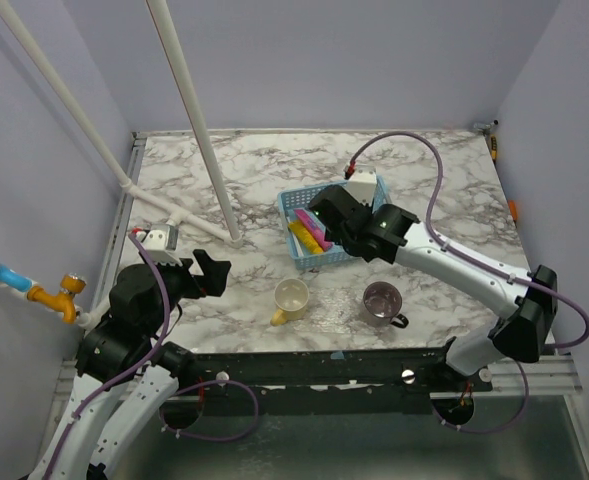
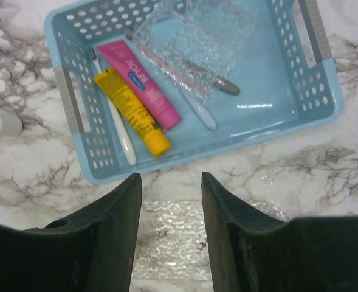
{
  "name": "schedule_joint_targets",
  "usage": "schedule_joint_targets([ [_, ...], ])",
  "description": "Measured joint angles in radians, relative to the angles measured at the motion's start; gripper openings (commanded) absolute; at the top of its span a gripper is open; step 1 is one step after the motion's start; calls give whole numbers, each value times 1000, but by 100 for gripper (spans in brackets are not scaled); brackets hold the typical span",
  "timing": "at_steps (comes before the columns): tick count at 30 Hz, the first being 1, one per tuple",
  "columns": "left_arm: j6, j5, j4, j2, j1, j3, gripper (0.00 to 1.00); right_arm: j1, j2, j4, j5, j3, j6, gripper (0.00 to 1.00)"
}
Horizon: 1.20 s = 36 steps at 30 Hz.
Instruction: Prepare toiletry sets of a toothbrush and toothpaste on the tray
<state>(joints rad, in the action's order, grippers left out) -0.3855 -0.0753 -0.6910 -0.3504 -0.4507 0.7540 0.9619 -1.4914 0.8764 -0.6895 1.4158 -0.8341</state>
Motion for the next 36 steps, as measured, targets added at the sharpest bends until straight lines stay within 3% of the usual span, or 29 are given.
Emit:
schedule_joint_targets([
  [17,0,0,0,0,0,0,99,-212,-216,-112,58,160,38,50],
  [36,0,0,0,0,0,0,99,-290,-403,-132,112,243,-92,50],
])
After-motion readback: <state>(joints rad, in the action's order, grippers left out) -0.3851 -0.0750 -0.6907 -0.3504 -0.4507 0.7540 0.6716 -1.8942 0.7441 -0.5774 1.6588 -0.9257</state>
